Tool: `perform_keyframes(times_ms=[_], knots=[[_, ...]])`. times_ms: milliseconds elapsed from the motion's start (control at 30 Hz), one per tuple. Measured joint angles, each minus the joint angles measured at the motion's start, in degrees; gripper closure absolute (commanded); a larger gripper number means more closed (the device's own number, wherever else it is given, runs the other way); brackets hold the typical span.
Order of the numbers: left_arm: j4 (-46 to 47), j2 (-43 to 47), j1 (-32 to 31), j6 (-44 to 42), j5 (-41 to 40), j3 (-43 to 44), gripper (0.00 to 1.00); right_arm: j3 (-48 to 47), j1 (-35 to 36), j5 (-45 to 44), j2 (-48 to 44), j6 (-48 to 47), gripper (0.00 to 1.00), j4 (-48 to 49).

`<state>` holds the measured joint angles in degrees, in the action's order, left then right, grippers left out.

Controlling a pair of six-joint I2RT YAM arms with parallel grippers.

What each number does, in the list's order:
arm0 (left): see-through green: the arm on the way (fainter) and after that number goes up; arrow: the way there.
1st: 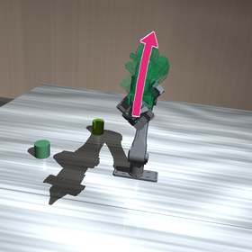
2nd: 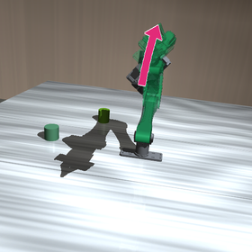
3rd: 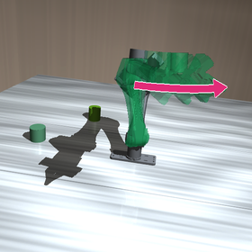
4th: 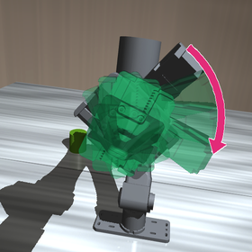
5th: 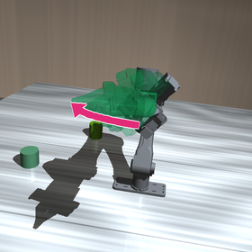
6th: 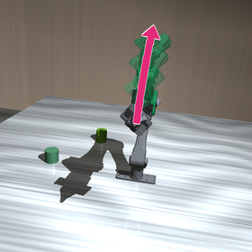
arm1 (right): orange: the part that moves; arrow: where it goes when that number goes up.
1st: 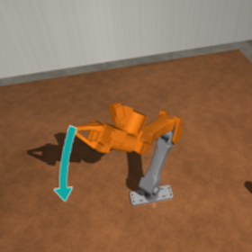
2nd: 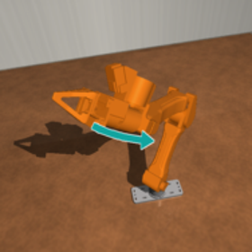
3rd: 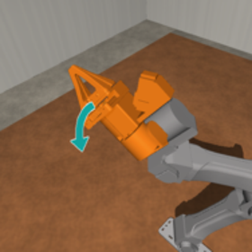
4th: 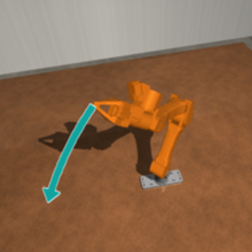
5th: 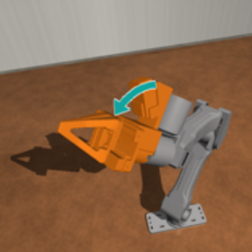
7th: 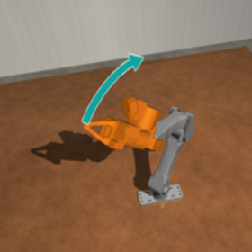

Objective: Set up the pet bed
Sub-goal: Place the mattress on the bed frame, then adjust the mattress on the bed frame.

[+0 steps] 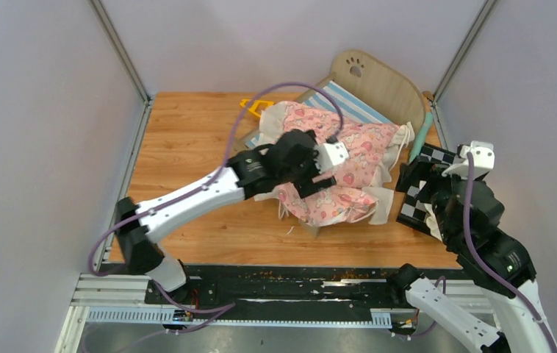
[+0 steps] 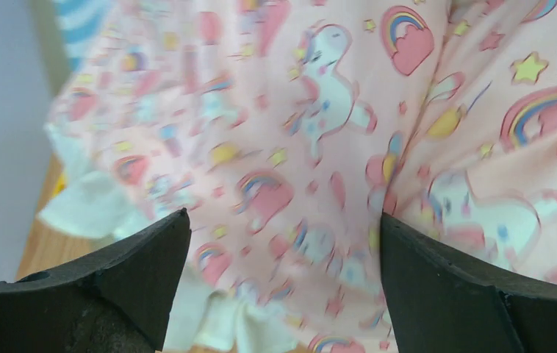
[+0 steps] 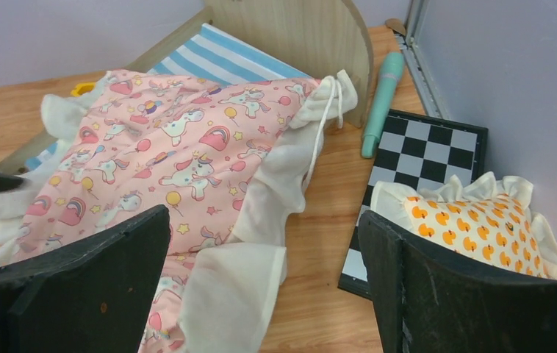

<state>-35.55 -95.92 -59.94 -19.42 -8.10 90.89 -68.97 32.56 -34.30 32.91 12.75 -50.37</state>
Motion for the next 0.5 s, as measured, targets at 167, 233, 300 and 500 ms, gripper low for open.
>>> perform_keyframes(times_ms=[167, 233, 300, 500], knots=[[8.72, 15.65, 5.81, 6.62, 1.53, -5.25, 0.0, 0.0, -0.02, -3.61, 6.49, 0.24, 0.0, 0.28], [12.24, 19.61, 8.68, 9.49, 2.01, -8.02, 0.0, -0.35, -0.66, -3.58, 10.12, 0.15, 0.0, 0.85], [14.64, 20.96, 10.99, 12.44, 2.08, -9.94, 0.0, -2.1, -3.21, -1.81, 14.62, -0.11, 0.0, 1.11], [17.59, 12.15, 16.76, 22.29, 4.63, -7.76, 0.0, -11.87, -25.53, 20.11, 32.79, 0.07, 0.0, 4.7]])
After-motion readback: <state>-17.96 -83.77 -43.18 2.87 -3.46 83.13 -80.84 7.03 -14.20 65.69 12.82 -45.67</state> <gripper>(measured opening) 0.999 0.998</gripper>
